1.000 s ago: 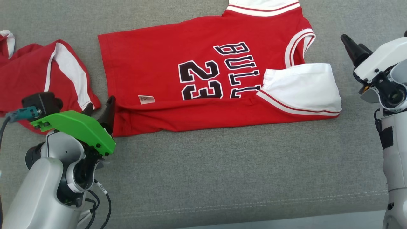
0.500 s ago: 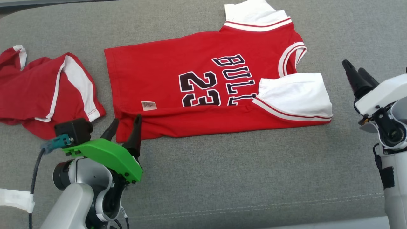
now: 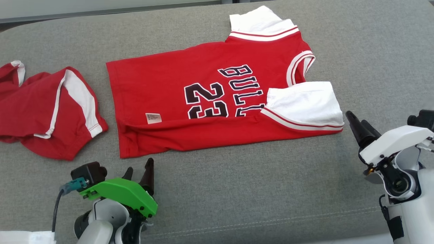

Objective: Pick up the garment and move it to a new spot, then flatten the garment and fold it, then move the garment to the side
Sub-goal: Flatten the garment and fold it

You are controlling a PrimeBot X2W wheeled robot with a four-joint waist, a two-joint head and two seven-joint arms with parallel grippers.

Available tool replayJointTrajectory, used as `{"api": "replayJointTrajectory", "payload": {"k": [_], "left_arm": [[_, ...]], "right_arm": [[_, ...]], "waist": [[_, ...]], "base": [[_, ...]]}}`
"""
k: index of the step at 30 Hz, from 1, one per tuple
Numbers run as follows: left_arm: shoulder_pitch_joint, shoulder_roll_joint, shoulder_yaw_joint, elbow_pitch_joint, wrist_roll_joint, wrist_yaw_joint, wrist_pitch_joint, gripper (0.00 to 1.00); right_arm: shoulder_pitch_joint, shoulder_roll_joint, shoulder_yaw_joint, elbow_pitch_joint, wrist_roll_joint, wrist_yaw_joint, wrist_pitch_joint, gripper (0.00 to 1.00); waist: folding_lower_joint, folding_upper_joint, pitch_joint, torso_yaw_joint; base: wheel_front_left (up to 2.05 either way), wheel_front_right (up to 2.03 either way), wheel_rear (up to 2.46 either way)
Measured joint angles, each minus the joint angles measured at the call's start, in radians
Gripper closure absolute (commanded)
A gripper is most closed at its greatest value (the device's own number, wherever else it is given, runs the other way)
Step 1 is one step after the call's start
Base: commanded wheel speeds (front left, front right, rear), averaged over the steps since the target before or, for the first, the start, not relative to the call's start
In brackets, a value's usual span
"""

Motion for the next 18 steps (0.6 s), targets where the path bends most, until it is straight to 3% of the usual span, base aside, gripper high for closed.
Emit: {"api": "replayJointTrajectory", "payload": {"k": [9, 18], "left_arm": [[-0.055, -0.076, 0.111, 0.167, -0.108, -0.014, -0.060, 0.00], [-0.135, -0.106, 0.170, 0.304, -0.154, -0.053, -0.109, 0.00]], "right_arm": [[0.008, 0.021, 0.045, 0.058, 0.010, 0.000, -0.021, 0.00], [-0.005, 0.041, 0.080, 0.127, 0.055, 0.000, -0.037, 0.00]], "waist": [[0.0000, 0.0000, 0.011, -0.008], [0.0000, 0.0000, 0.035, -0.023]], "base": [[0.00, 0.00, 0.00], [0.00, 0.00, 0.00]]}}
